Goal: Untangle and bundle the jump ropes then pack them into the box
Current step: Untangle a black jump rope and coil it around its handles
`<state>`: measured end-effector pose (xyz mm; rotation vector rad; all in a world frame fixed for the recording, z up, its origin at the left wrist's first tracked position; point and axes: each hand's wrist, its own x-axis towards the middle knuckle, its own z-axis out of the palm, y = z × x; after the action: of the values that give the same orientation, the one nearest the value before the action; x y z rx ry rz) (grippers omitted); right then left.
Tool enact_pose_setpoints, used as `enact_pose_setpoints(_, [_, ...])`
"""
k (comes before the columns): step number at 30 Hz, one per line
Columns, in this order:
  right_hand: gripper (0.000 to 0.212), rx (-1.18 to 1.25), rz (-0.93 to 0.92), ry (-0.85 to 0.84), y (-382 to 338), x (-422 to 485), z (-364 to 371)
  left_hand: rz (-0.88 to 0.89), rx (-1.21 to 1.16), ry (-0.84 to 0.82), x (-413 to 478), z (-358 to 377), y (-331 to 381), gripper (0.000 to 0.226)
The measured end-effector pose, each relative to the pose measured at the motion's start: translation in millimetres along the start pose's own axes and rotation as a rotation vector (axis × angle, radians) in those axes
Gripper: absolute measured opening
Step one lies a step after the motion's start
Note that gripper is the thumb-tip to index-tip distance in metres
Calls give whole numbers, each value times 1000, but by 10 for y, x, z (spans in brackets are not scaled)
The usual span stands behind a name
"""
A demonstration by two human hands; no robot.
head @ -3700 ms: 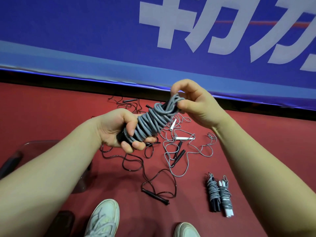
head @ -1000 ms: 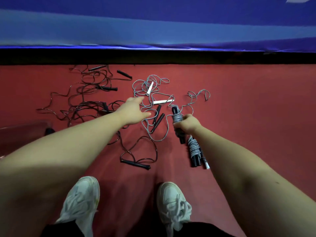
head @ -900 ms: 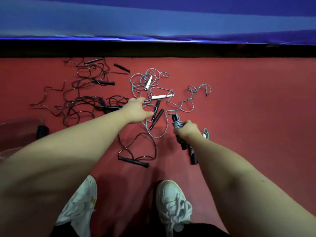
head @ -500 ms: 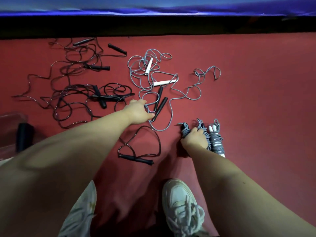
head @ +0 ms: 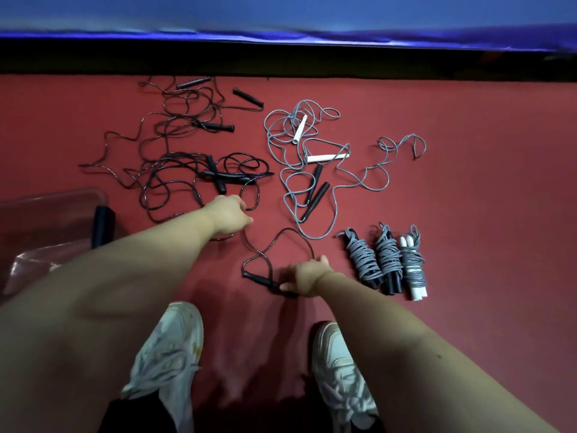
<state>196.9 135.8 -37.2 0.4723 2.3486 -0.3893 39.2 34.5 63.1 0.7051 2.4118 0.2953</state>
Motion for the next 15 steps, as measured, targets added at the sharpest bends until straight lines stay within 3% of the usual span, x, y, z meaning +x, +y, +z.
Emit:
enact_pose_setpoints(3, [63, 49, 26, -88, -129, 4, 10, 7, 3, 0, -70, -87, -153, 36])
enact_pose_setpoints(7, [66, -15, -10, 9, -179, -121, 3, -8, -8, 6, -158, -141, -318, 26])
enact_pose_setpoints(11, [56, 11, 37, 125, -272, -92, -18, 10, -4, -21, -204, -58, -362, 18])
enact_pose_setpoints(15, [58, 4, 59, 91, -434, -12, 77, 68, 7, -41, -175, 41, -291, 24])
